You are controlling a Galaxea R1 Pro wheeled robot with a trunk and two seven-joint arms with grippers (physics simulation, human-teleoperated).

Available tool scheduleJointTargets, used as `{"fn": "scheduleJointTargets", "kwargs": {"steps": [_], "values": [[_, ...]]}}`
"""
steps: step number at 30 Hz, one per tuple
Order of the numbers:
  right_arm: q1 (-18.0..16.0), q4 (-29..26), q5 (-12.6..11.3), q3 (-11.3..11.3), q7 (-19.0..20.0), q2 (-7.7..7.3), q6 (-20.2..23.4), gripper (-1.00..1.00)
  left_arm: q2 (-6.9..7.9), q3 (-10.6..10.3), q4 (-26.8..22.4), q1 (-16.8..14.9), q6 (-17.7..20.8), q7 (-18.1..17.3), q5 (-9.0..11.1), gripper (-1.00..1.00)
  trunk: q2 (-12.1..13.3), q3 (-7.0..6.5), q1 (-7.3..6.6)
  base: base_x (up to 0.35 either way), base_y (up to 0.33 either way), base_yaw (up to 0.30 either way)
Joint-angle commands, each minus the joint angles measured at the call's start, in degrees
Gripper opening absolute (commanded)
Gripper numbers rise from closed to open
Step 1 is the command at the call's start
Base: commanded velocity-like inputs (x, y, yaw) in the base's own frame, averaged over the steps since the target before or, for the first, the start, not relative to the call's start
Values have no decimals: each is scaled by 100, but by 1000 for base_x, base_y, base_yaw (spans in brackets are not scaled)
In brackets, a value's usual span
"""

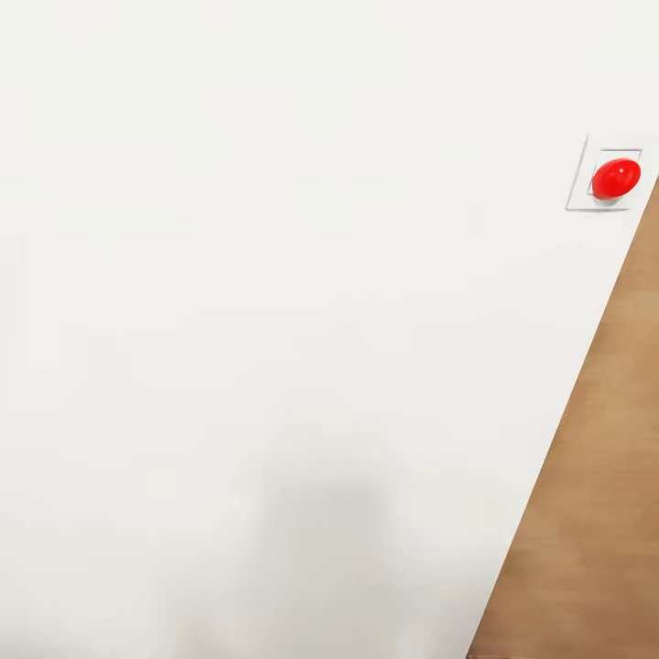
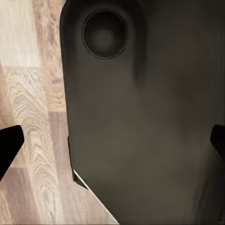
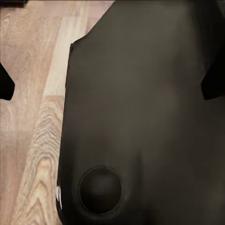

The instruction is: Put all the toys in the child's room - the three board games (two on the bed and one on the table), the two jigsaw puzzles on the table, and the tennis ball on the table - inside the toy box on the table in the child's room.

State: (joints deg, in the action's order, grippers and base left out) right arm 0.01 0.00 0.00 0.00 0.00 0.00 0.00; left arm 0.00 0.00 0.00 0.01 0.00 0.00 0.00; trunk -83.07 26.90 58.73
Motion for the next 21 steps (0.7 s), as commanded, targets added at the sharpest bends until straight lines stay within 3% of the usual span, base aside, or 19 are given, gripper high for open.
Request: {"fn": "scheduleJointTargets", "kwargs": {"steps": [1,5,7,14,21], "values": [[-34,-33,-33,-33,-33,33,33,100,-33,33,-33,-34,33,33,-33,100,-1,3,0,0,0,0],[-166,-164,-160,-133,-159,162,162,100,-58,162,-163,-166,161,57,-31,100,-1,3,0,0,0,0],[-231,-188,-94,-81,-92,215,226,100,-71,226,-222,-232,215,38,-29,100,-1,3,0,0,0,0],[0,-5,-23,-62,11,258,-1,100,-62,-3,-48,-23,-11,19,-26,100,-1,3,0,0,0,0],[153,7,-18,-55,17,269,-129,100,-56,-22,-37,152,-116,18,-26,100,79,-33,-44,0,0,0]]}}
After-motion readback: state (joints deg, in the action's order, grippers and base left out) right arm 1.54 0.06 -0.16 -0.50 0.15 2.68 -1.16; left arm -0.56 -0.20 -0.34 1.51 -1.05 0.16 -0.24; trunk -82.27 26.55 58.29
